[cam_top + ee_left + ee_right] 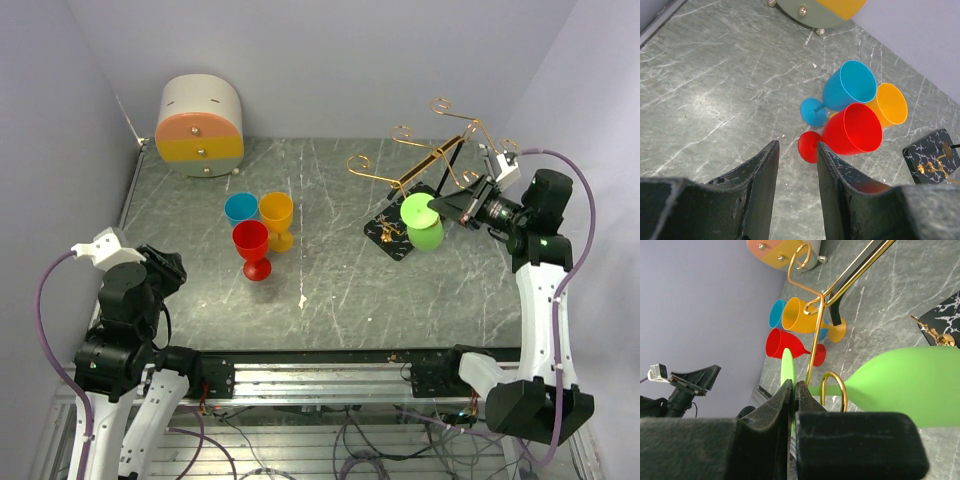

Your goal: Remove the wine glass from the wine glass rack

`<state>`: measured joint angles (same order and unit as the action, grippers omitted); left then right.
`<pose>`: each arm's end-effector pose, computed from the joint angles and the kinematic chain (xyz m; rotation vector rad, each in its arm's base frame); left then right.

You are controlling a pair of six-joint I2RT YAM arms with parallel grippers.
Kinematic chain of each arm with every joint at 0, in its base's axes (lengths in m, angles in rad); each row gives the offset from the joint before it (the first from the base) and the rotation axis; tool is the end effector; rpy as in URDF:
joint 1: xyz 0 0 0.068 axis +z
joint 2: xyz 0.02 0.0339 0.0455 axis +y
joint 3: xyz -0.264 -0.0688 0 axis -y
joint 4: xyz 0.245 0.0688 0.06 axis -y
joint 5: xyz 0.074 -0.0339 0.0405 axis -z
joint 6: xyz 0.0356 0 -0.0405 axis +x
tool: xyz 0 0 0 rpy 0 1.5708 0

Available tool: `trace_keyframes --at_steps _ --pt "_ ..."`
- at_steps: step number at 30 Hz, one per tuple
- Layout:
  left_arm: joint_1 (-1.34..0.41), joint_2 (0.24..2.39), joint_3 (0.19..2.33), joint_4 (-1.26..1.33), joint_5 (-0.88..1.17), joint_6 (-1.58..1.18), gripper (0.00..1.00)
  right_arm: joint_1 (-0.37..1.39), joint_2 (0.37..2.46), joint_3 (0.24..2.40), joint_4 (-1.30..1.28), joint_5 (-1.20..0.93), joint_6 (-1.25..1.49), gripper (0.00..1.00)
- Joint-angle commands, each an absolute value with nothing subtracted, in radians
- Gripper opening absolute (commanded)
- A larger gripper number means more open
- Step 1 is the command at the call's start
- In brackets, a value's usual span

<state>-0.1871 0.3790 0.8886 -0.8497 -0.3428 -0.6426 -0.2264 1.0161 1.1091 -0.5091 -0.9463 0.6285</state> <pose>0.0619 0.0005 0.3472 -0.6497 1.7827 -0.2383 0.2073 -0.0181 0.3821 0.2096 1.9781 1.1920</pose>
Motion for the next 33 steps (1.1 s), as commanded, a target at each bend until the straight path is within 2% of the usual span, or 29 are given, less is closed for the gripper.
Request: trace_keyframes --at_steps 1,13,33 --pt "-0.193 0.385 0.887 -0.823 -0.349 -0.642 0.47 -0.222 1.055 1.144 -0.399 -0.961 0.668 0.00" --pt "-0.193 0.386 0.887 -0.824 -0.353 -0.644 0.47 -0.223 1.090 1.220 -0.280 -0.800 0.717 0.00" --pt "-0.193 0.383 0.888 -0.826 -0.348 -0.644 0.47 -0.220 1.125 1.410 0.049 -0.989 1.004 0.00"
